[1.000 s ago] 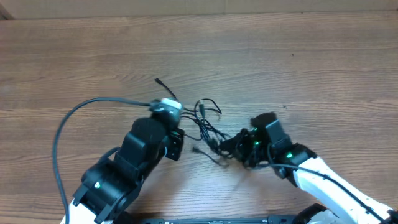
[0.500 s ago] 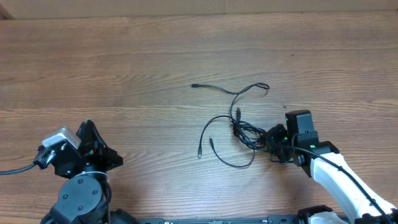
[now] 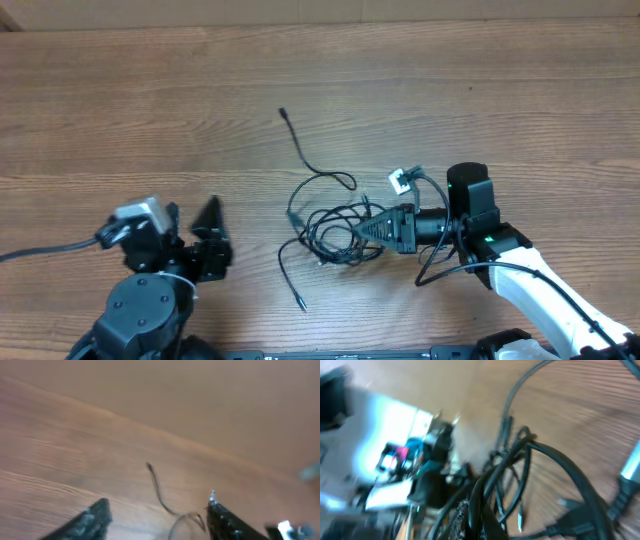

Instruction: Untangle cables

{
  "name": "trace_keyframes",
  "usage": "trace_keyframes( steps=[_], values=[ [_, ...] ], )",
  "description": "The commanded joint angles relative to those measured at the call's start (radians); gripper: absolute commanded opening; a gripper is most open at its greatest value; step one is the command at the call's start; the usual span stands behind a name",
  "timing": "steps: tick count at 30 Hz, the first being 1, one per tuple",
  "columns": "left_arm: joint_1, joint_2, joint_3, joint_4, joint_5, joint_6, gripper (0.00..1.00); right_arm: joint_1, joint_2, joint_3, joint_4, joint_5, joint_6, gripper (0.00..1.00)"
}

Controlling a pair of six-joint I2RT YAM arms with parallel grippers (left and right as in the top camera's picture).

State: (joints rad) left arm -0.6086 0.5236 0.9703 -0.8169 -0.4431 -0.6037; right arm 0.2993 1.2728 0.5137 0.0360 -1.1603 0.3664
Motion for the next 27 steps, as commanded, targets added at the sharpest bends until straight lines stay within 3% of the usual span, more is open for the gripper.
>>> trace_keyframes(
  steps=[1,10,13,16,17,18,22,27],
  values=[
    [0.002,0.039,0.006,-0.011,0.211,-0.005,1.00,0.028,-0.003,0.003,0.042,-0.139,-0.058,0.04],
    [0.001,0.185,-0.024,-0.069,0.415,-0.007,1.00,0.048,-0.003,0.003,0.061,-0.141,-0.056,0.04],
    [0.002,0.249,-0.058,-0.070,0.429,-0.025,0.93,0.048,-0.003,0.003,0.060,-0.144,-0.053,0.04],
    [0.001,0.323,-0.069,-0.080,0.430,-0.026,0.49,0.048,-0.003,0.003,0.055,-0.143,-0.053,0.04],
    [0.002,0.347,-0.069,-0.081,0.435,-0.033,0.44,0.048,-0.003,0.003,0.051,-0.143,-0.053,0.04],
    [0.002,0.366,-0.069,-0.081,0.436,-0.043,0.44,0.048,-0.003,0.003,0.045,-0.143,-0.053,0.04],
    [0.002,0.452,-0.069,-0.072,0.404,-0.085,0.67,0.048,-0.003,0.003,0.035,-0.143,-0.053,0.04],
    [0.002,0.559,-0.069,-0.053,0.345,-0.085,0.88,0.048,-0.003,0.003,0.022,-0.144,-0.053,0.04]
  ],
)
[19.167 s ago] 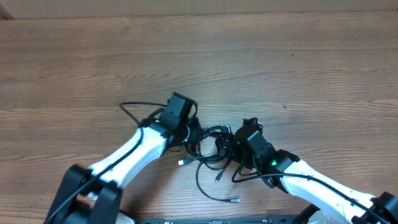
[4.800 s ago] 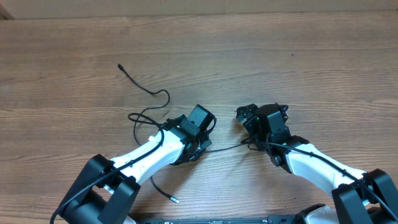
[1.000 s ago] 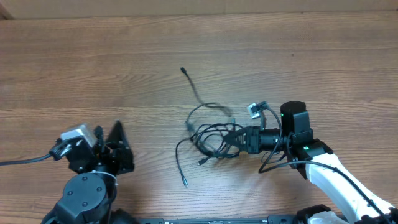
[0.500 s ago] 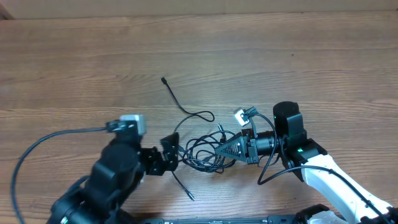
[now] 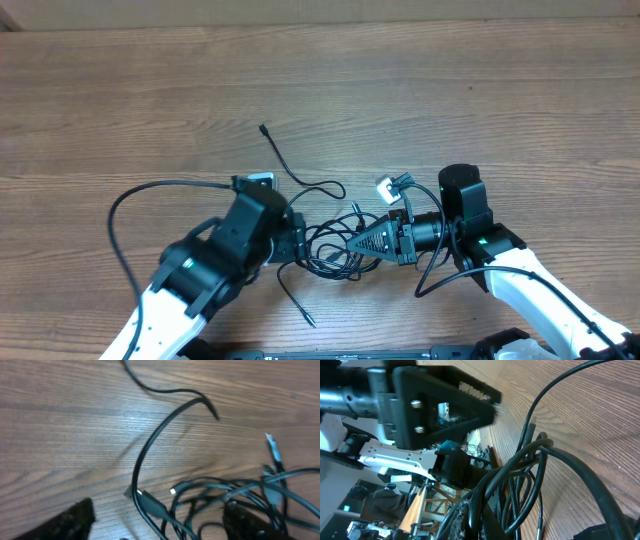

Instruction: Untangle cables

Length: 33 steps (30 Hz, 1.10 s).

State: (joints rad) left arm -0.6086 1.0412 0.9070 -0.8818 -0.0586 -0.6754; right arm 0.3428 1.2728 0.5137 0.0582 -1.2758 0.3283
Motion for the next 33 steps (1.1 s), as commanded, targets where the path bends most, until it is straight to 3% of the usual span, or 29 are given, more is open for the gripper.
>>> trace_keyframes(
  steps=[1,4,8,10,11,13,18,21,23,26,29,33],
  values=[
    [0.002,0.064,-0.006,0.020,-0.038,-0.013,0.91,0.004,-0.003,0.003,0.000,-0.028,-0.015,0.04],
    [0.001,0.130,-0.006,0.042,-0.039,-0.012,0.89,0.004,-0.003,0.003,0.000,-0.028,-0.015,0.04],
    [0.003,0.209,-0.006,0.075,-0.065,-0.008,0.67,0.004,-0.003,0.003,0.000,-0.038,-0.015,0.04],
    [0.003,0.236,-0.006,0.083,-0.093,-0.009,0.47,0.004,-0.003,0.003,0.000,-0.054,-0.016,0.04],
    [0.005,0.248,-0.006,0.082,-0.112,-0.010,0.29,0.004,-0.003,0.003,0.000,-0.058,-0.015,0.04],
    [0.016,0.262,-0.006,0.072,-0.140,-0.013,0.05,0.004,-0.003,0.003,-0.001,-0.066,-0.015,0.04],
    [0.079,0.260,-0.006,-0.025,-0.217,-0.117,0.04,0.004,-0.003,0.003,-0.024,-0.072,-0.015,0.04],
    [0.134,0.260,-0.006,-0.097,-0.243,-0.190,0.04,0.004,-0.003,0.003,0.005,-0.187,-0.011,0.04],
    [0.161,0.260,-0.006,-0.119,-0.228,-0.196,0.04,0.004,-0.003,0.003,0.050,-0.249,-0.011,0.04],
    [0.176,0.260,-0.006,-0.121,-0.187,-0.197,0.05,0.004,-0.003,0.003,0.069,-0.184,-0.006,0.04],
    [0.174,0.260,-0.006,-0.093,-0.106,-0.197,0.05,0.004,-0.003,0.003,0.079,-0.056,0.090,0.04],
    [0.161,0.260,-0.006,-0.038,-0.022,-0.197,0.04,0.004,-0.003,0.003,0.217,-0.034,0.207,0.04]
  ],
)
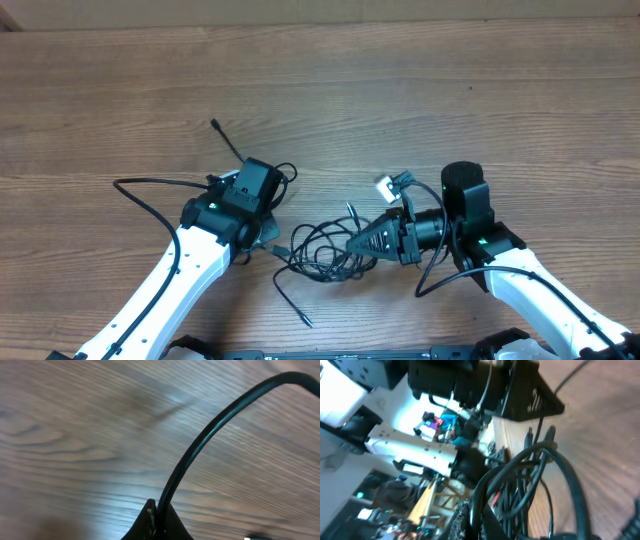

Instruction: Untangle cables

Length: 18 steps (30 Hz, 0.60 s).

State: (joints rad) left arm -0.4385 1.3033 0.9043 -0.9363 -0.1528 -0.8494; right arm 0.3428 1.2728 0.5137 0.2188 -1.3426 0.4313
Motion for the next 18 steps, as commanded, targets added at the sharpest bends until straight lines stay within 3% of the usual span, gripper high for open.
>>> trace_keyframes(
  steps=[1,7,13,18],
  values=[
    [-0.010,-0.002,-0.003,0.030,0.089,-0.023,0.05,0.004,-0.003,0.003,0.096,0.034,0.135,0.04],
    [-0.037,-0.002,-0.004,0.111,0.200,-0.023,0.05,0.004,-0.003,0.003,0.209,0.093,0.257,0.04],
    [-0.072,-0.002,-0.004,0.119,0.211,-0.039,0.04,0.004,-0.003,0.003,0.133,0.229,0.257,0.04],
    [-0.098,-0.002,-0.004,0.135,0.237,-0.054,0.04,0.004,-0.003,0.003,-0.025,0.418,0.257,0.04]
  ],
)
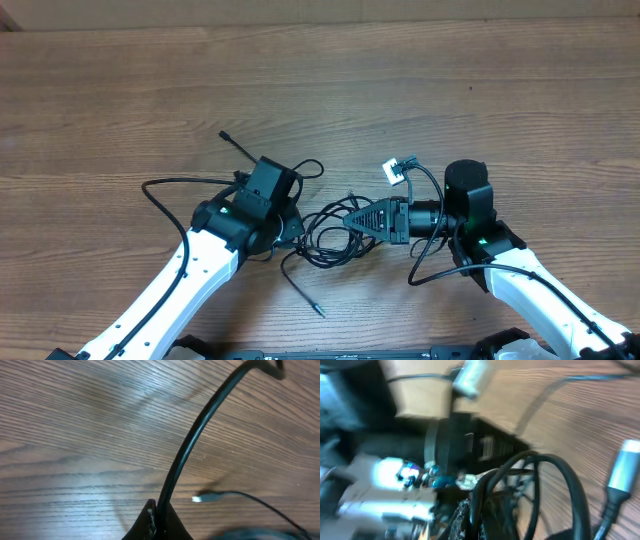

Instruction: Untangle cables

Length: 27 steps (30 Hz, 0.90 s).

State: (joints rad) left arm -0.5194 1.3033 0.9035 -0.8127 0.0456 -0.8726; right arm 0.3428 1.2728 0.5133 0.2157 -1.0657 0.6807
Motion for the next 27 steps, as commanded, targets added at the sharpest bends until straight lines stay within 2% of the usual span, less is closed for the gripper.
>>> trace_keyframes(
  steps=[1,7,8,11,14,16,19,24,27],
  values=[
    [-0.021,-0.002,-0.003,0.016,0.039,-0.032,0.05,0.004,-0.003,0.004,-0.045,0.163,0.007,0.04],
    [-0.046,-0.002,-0.003,0.043,0.011,-0.020,0.05,0.004,-0.003,0.004,-0.076,0.182,0.003,0.04],
    [-0.046,-0.002,-0.003,0.042,0.002,-0.008,0.08,0.004,-0.003,0.004,-0.076,0.177,-0.006,0.04],
    [-0.041,-0.002,-0.003,0.042,-0.018,0.072,0.36,0.004,-0.003,0.004,-0.077,0.116,-0.108,0.04],
    [-0.030,-0.002,-0.003,0.044,-0.019,0.146,0.43,0.004,-0.003,0.004,-0.090,0.078,-0.167,0.04],
    [-0.021,-0.003,-0.003,0.044,-0.019,0.206,0.42,0.004,-0.003,0.004,-0.100,0.077,-0.189,0.04],
    [-0.017,-0.006,-0.003,0.052,-0.005,0.301,0.34,0.004,-0.003,0.004,-0.100,0.074,-0.201,0.04],
    [-0.018,-0.010,-0.003,0.097,0.064,0.455,0.34,0.004,-0.003,0.004,-0.061,-0.151,-0.399,0.04],
    [-0.018,-0.010,-0.003,0.153,0.143,0.623,0.34,0.004,-0.003,0.004,-0.061,-0.205,-0.432,0.04]
  ],
)
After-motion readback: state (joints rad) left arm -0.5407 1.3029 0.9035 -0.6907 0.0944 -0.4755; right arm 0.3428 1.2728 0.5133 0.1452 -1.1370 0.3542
